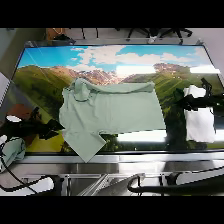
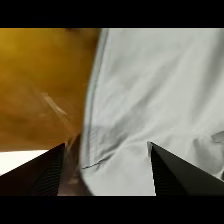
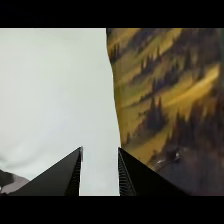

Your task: Fold the shirts.

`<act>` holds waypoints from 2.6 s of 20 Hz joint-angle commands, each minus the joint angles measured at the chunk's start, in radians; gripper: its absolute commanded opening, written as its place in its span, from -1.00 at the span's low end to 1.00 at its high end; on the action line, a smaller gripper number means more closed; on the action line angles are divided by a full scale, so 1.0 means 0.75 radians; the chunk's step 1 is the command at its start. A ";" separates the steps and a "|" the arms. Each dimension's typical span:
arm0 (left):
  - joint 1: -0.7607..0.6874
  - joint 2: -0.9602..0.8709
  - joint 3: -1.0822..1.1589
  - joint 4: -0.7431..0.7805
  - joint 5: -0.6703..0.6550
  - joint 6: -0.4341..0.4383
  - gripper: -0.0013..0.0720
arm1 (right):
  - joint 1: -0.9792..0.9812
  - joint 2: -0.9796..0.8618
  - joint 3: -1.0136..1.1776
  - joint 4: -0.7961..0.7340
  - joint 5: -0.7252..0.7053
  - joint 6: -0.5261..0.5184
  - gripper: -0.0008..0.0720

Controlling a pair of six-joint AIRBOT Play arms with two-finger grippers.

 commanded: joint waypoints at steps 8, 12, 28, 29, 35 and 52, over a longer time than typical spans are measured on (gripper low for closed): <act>-0.080 -0.272 0.125 -0.229 -0.061 0.193 -0.92 | 0.042 0.001 -0.302 -0.168 -0.008 0.095 0.07; -0.083 -0.272 0.166 -0.230 -0.081 0.192 -0.92 | 0.196 -0.051 -0.390 -0.170 -0.051 0.080 0.05; -0.052 0.591 0.993 -0.855 -0.329 0.097 -0.93 | 0.276 0.573 0.627 0.191 0.014 0.066 -0.94; -0.038 0.645 1.129 -0.849 -0.272 0.098 -0.93 | 0.276 0.632 0.692 0.189 -0.036 0.065 -0.94; 0.055 0.884 1.502 -0.433 -0.089 0.089 -0.94 | 0.276 0.861 0.779 0.186 -0.300 0.065 -0.94; -0.304 -0.166 0.742 -0.094 0.193 0.106 -0.93 | 0.382 -0.255 0.378 0.232 -0.358 0.035 -0.94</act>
